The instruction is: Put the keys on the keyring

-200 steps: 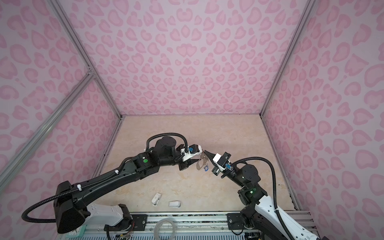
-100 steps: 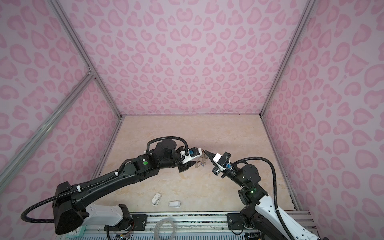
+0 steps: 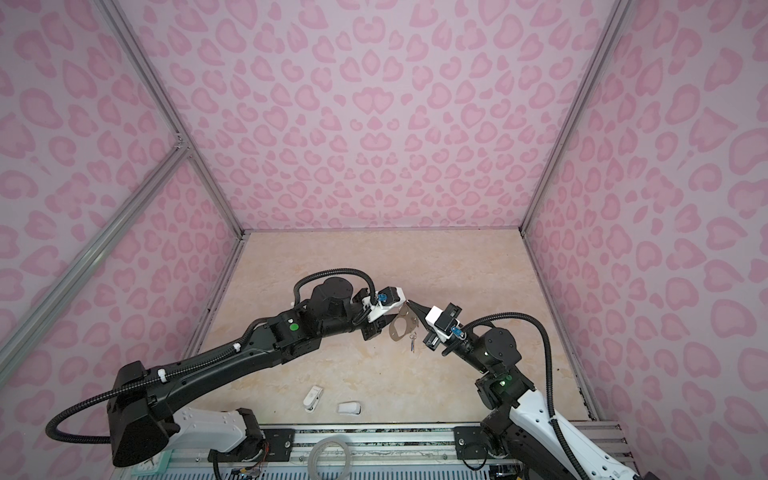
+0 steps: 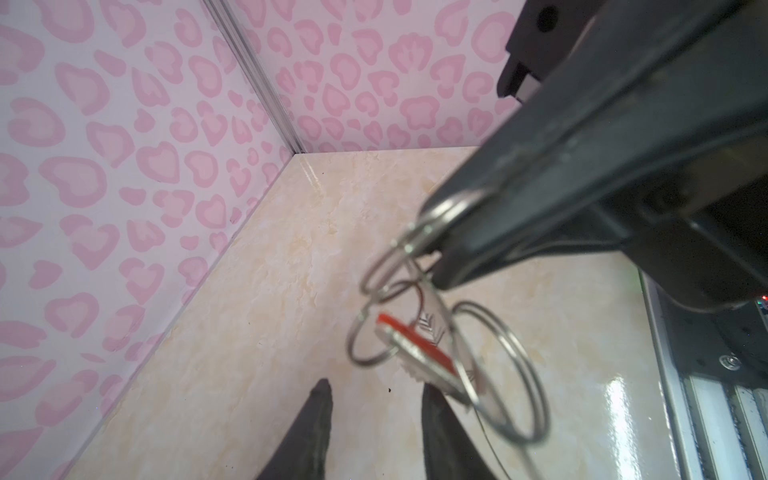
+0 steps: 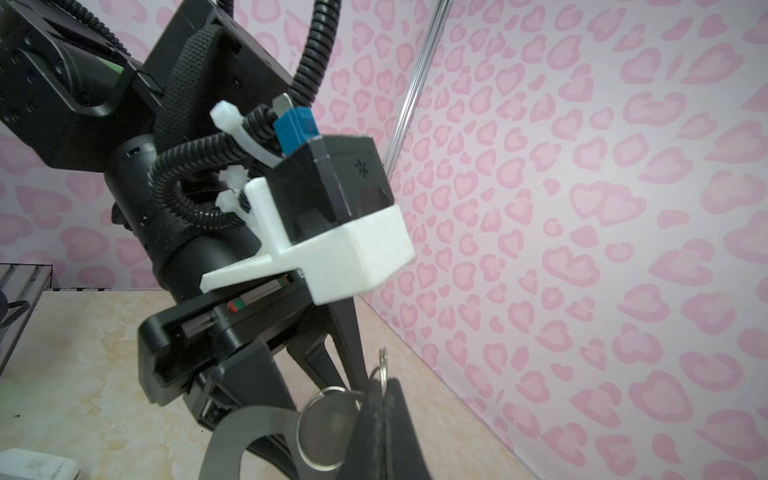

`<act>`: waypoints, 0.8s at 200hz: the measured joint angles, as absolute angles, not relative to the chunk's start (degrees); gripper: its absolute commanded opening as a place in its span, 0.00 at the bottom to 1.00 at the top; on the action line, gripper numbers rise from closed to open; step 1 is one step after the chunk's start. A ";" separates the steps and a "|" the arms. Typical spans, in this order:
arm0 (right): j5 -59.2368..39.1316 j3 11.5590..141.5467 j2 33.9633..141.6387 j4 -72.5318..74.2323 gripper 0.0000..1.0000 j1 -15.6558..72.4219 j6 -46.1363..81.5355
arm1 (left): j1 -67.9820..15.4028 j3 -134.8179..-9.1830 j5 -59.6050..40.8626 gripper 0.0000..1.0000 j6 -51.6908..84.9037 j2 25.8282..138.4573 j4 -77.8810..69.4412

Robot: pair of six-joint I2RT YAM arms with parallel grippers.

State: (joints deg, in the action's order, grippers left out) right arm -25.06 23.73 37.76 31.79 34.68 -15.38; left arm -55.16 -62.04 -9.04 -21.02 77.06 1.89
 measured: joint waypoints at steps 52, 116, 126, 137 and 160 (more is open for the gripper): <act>-24.77 24.10 38.11 31.88 0.00 34.74 -15.40 | -55.48 -62.04 -11.55 0.39 -20.64 77.73 1.63; -24.16 24.10 38.46 32.32 0.00 34.76 -15.14 | -55.61 -62.19 -10.26 0.37 -19.99 78.94 1.13; -24.16 24.10 38.48 32.42 0.00 34.76 -14.98 | -55.61 -62.28 -9.80 0.32 -19.84 79.20 0.95; -24.16 24.10 38.50 32.75 0.00 34.76 -14.96 | -55.61 -62.39 -8.67 0.30 -19.64 79.35 0.51; -24.14 24.10 38.50 33.08 0.00 34.79 -14.74 | -55.61 -62.48 -7.42 0.28 -19.62 79.35 -0.47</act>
State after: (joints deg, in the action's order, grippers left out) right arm -24.14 24.10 38.50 33.08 34.79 -14.74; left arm -55.61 -62.48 -7.42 -19.62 79.35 -0.47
